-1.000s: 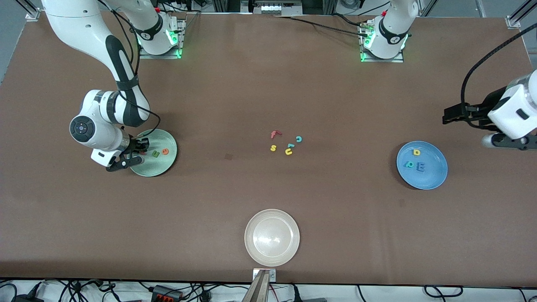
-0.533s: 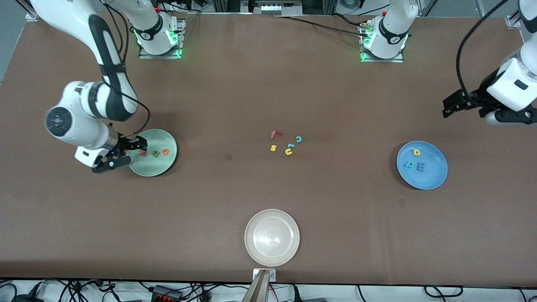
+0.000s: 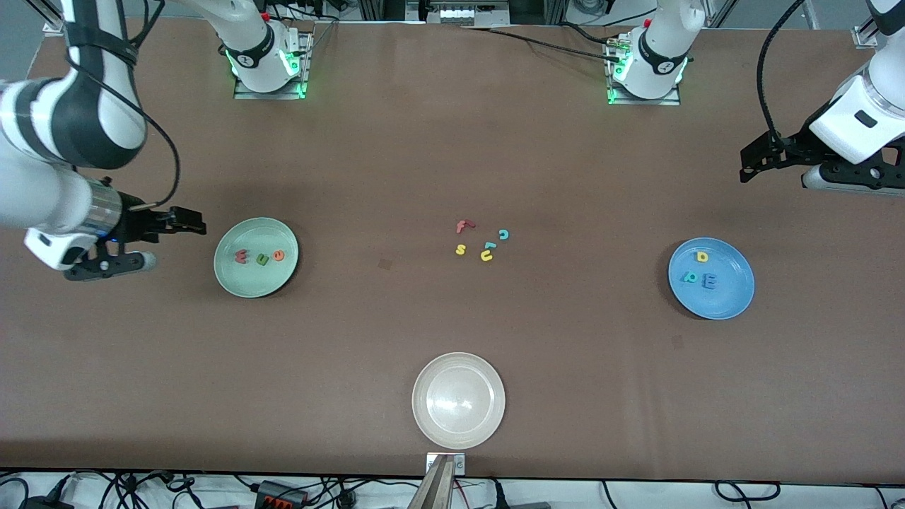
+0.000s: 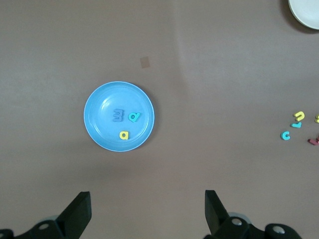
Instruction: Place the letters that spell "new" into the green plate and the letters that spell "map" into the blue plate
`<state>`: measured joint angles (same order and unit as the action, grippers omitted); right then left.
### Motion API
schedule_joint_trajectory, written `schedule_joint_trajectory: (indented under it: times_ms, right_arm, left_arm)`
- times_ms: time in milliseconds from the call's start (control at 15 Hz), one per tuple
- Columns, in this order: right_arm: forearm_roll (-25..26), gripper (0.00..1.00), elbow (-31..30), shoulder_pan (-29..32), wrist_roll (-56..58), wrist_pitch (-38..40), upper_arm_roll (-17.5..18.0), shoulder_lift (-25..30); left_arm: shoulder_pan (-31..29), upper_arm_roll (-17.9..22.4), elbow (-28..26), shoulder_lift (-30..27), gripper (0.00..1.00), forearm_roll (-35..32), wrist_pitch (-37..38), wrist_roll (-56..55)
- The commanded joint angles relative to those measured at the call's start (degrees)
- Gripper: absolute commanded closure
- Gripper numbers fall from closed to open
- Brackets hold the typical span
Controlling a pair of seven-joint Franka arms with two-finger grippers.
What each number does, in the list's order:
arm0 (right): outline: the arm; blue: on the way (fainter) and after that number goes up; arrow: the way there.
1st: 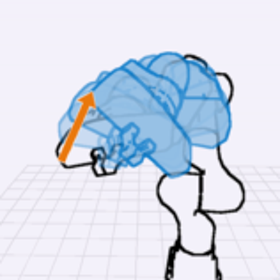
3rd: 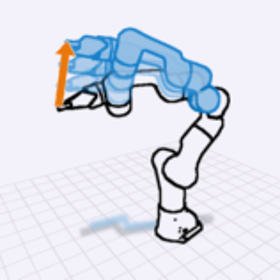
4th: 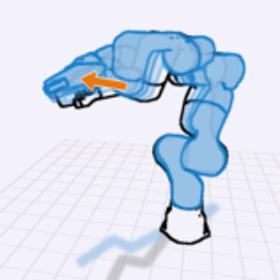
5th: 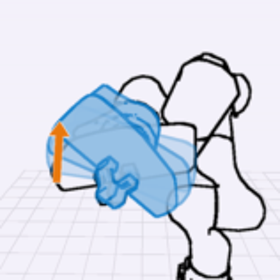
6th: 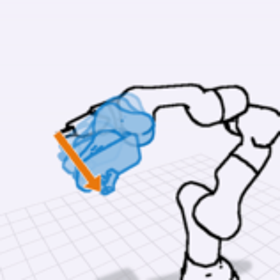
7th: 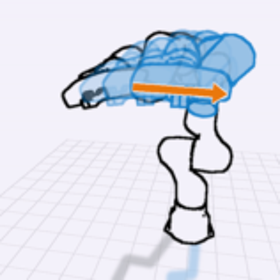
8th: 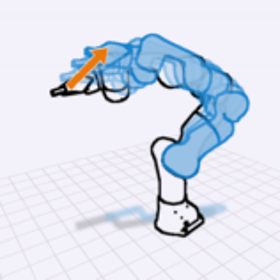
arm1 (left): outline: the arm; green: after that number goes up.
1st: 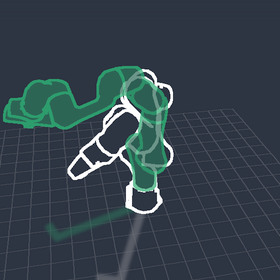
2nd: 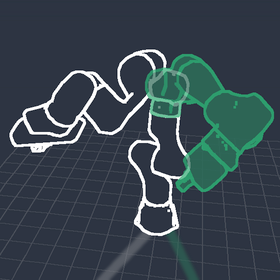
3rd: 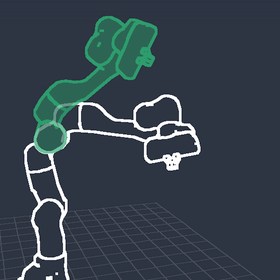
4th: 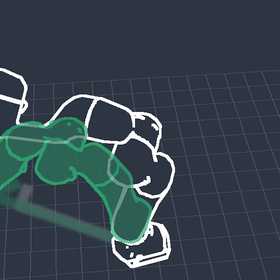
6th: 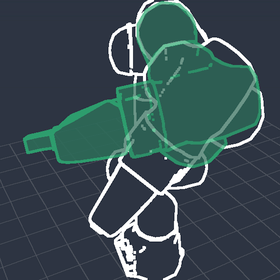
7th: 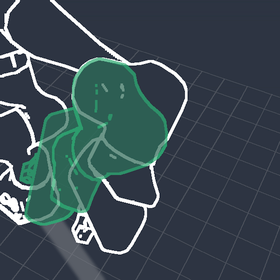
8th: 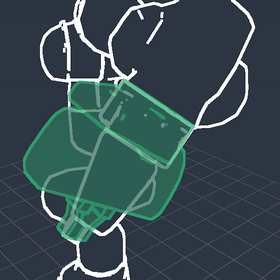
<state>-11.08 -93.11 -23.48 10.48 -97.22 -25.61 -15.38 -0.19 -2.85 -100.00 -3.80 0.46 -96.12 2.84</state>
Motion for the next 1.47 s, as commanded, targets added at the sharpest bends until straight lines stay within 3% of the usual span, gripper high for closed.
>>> schedule_joint_trajectory:
  times_ms: [0,133,267,467,533,1000,1400]
  right_arm:
    - [0.36,0.0,7.83,1.76,-5.36,7.2,-0.94,-0.97]
    - [0.01,0.0,12.23,7.63,-6.61,11.86,1.25,-0.71]
    - [1.14,0.0,15.41,14.31,-6.96,14.42,6.68,-0.09]
    - [10.0,0.0,15.24,25.56,-7.23,13.99,20.99,4.21]
    - [10.64,0.0,15.07,27.42,-7.14,13.82,23.04,4.74]
    - [11.51,0.0,14.89,27.35,-6.96,14.34,23.5,5.18]
    - [13.02,0.0,8.65,28.14,-7.31,6.17,23.76,8.96]
  left_arm:
    - [1.59,1.27,4.27,2.39,0.0,0.6,0.93,1.91]
    - [2.91,2.14,4.46,2.66,0.0,0.69,1.02,1.82]
    - [3.71,3.11,4.46,2.66,0.0,0.69,1.02,1.82]
    - [3.45,3.03,4.55,2.75,0.0,0.6,1.02,1.82]
    - [3.1,2.68,4.55,2.75,0.0,0.51,1.19,1.82]
    - [3.18,2.41,5.08,2.75,0.0,0.51,2.34,1.82]
    - [3.36,2.23,5.17,2.66,0.0,0.51,2.34,1.82]
